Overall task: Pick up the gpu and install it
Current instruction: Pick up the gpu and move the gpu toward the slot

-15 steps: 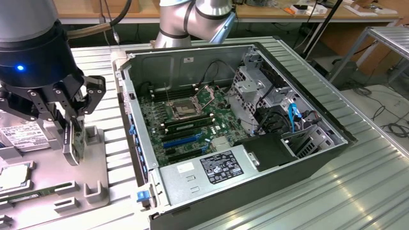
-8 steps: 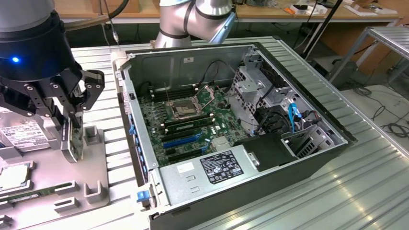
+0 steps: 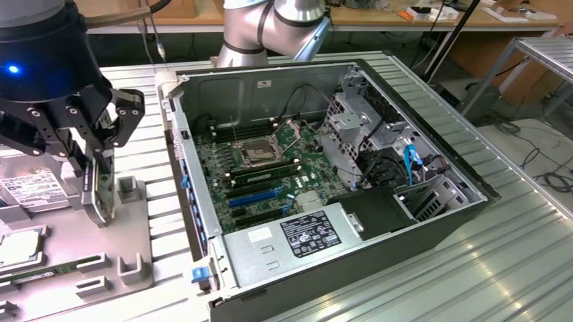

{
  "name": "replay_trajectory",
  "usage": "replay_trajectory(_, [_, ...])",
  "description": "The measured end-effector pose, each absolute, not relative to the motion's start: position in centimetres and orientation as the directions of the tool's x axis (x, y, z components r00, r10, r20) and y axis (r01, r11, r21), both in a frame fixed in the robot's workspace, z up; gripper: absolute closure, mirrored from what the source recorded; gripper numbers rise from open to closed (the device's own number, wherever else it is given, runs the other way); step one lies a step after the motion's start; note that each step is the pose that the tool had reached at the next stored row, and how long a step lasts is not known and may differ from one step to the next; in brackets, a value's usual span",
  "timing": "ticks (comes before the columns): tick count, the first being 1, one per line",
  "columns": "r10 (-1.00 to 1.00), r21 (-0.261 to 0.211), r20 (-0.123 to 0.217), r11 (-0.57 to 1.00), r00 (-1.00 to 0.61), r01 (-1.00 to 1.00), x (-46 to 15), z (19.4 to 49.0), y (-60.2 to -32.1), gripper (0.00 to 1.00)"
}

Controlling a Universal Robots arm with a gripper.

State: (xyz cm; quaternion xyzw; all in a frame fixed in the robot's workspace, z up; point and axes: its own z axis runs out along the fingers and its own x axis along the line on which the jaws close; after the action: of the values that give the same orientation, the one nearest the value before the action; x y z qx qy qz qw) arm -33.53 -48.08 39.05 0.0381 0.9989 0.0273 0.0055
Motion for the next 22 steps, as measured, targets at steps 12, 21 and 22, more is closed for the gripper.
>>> replay_trajectory(12, [0.076, 0.055, -0.009, 0.996, -0.997, 0.076, -33.5, 40.5, -48.1, 0.73])
replay_trajectory(21, [0.076, 0.055, -0.009, 0.996, -0.997, 0.076, -33.5, 41.6, -48.1, 0.73])
replay_trajectory(22, [0.076, 0.055, -0.009, 0.996, -0.997, 0.076, -33.5, 41.8, -48.1, 0.73])
